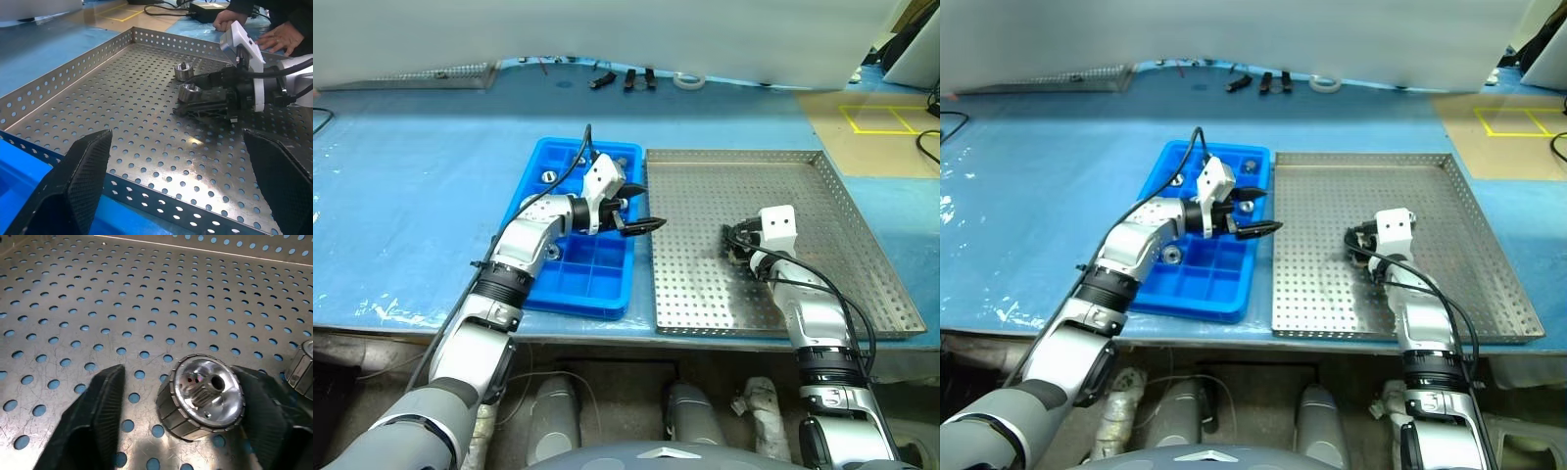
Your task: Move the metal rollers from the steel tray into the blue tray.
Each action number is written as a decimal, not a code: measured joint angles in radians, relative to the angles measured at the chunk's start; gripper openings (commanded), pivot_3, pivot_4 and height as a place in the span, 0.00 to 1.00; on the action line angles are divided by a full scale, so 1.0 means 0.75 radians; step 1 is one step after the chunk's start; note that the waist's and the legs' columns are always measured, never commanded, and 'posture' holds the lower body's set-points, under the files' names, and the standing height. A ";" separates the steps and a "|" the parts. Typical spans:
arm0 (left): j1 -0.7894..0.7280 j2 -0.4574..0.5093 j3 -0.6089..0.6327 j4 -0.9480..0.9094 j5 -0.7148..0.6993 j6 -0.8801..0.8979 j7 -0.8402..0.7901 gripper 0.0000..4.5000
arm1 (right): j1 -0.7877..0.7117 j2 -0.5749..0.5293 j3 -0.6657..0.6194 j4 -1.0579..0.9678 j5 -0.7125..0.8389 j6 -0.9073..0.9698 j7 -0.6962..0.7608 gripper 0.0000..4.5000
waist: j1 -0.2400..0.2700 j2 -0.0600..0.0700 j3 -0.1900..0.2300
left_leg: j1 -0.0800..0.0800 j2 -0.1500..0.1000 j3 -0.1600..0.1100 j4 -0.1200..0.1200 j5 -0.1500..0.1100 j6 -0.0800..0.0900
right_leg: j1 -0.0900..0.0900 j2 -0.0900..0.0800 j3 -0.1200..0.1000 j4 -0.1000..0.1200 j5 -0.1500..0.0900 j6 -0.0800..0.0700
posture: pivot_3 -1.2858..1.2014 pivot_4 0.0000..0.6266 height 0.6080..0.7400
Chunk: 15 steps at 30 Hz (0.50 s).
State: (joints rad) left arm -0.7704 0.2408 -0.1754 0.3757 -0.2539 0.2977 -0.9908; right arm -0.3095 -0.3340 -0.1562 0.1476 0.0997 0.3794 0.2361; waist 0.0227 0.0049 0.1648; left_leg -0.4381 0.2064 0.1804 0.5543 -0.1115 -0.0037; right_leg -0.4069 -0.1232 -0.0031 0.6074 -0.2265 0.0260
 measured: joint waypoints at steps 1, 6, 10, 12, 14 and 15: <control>0.001 0.001 -0.001 -0.004 0.001 0.007 -0.002 1.00 | 0.000 0.000 0.000 0.000 0.000 0.000 0.000 0.50 | 0.000 0.000 0.000 | 0.000 0.000 0.000 0.000 0.000 0.000 | 0.000 0.000 0.000 0.000 0.000 0.000 | 0.43 0.24 1.00; 0.032 0.026 -0.005 -0.061 -0.009 0.064 -0.033 1.00 | 0.000 -0.001 0.001 -0.017 0.018 0.013 0.018 0.37 | 0.000 0.000 0.000 | 0.000 0.000 0.000 0.000 0.000 0.000 | 0.000 0.000 0.000 0.000 0.000 0.000 | 0.44 0.24 1.00; 0.091 0.061 0.001 -0.159 -0.048 0.128 -0.054 1.00 | -0.007 -0.013 0.022 -0.095 0.041 0.060 0.092 0.37 | -0.001 0.000 0.000 | 0.000 0.001 0.000 -0.002 0.000 0.000 | -0.002 0.001 -0.001 0.000 0.000 0.000 | 0.46 0.24 1.00; 0.112 0.081 0.021 -0.202 -0.066 0.156 -0.050 1.00 | -0.027 -0.021 0.050 -0.152 0.071 0.093 0.153 0.37 | -0.001 0.000 0.000 | 0.000 0.001 0.000 -0.002 0.000 0.000 | -0.002 0.001 -0.001 0.000 0.000 0.000 | 0.47 0.24 1.00; 0.133 0.105 0.048 -0.255 -0.088 0.184 -0.035 1.00 | -0.065 -0.030 0.095 -0.219 0.100 0.128 0.227 0.37 | 0.000 0.000 0.000 | 0.000 0.001 0.000 -0.003 0.000 0.000 | -0.002 0.001 -0.002 0.000 0.000 0.000 | 0.49 0.24 1.00; 0.148 0.118 0.069 -0.282 -0.103 0.197 -0.026 1.00 | -0.095 -0.033 0.119 -0.251 0.120 0.149 0.267 0.37 | 0.001 0.000 0.000 | 0.001 0.001 0.000 -0.003 0.000 0.000 | -0.002 0.001 -0.002 0.000 0.000 0.000 | 0.50 0.24 1.00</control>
State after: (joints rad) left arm -0.6595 0.3295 -0.1237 0.1638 -0.3312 0.4456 -1.0101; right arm -0.3804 -0.3584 -0.0667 -0.0406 0.1899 0.4912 0.4366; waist 0.0238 0.0052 0.1650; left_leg -0.4377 0.2071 0.1807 0.5521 -0.1114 -0.0041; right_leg -0.4087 -0.1227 -0.0049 0.6076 -0.2265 0.0260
